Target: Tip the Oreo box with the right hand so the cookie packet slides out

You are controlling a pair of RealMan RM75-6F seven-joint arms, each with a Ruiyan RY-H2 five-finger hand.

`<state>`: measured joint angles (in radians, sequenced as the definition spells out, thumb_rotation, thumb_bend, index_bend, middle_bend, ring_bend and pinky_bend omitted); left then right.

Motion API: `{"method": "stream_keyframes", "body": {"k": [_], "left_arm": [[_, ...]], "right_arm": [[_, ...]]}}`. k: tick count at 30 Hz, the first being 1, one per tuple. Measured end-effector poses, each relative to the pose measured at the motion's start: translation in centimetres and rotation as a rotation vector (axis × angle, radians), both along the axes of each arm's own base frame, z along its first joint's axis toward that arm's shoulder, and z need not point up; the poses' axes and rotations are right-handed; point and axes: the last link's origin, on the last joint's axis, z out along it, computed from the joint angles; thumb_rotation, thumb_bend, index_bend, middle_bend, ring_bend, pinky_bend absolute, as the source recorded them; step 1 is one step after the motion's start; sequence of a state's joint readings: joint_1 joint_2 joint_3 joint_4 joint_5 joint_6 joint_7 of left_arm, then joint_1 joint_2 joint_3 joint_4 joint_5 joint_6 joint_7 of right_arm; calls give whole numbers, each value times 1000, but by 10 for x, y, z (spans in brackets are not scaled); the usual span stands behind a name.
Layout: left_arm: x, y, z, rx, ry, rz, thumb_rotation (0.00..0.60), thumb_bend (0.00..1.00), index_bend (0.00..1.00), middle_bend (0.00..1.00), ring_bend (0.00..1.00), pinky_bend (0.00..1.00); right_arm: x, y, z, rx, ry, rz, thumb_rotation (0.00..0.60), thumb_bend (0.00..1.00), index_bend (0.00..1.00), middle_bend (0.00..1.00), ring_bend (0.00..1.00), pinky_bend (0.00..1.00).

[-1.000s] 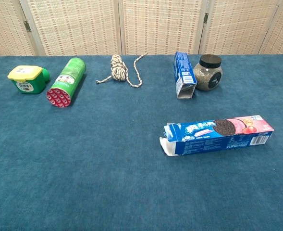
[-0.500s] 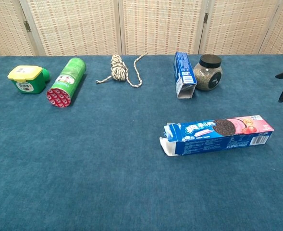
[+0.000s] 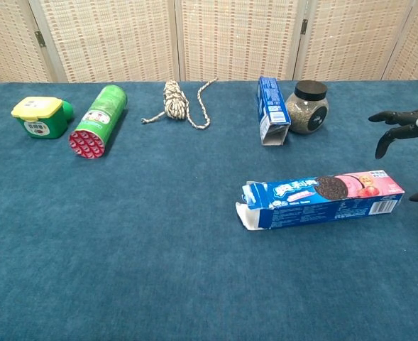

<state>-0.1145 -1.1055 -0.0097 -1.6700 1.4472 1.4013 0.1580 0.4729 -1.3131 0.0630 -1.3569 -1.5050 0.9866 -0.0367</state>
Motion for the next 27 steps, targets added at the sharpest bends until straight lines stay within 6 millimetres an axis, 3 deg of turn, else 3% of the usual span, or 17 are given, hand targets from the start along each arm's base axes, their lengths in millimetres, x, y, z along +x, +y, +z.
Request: {"method": "stream_keyframes", "body": {"k": [12, 27], "left_arm": [[0, -1, 0, -7, 3, -10, 600, 395, 144, 93, 97, 0], [0, 0, 0, -10, 3, -14, 600, 395, 139, 93, 97, 0]], "right_arm": [[1, -15, -15, 26, 24, -32, 600, 200, 370, 0, 0, 0], [8, -23, -15, -8, 25, -10, 600, 200, 510, 0, 18, 0]]}}
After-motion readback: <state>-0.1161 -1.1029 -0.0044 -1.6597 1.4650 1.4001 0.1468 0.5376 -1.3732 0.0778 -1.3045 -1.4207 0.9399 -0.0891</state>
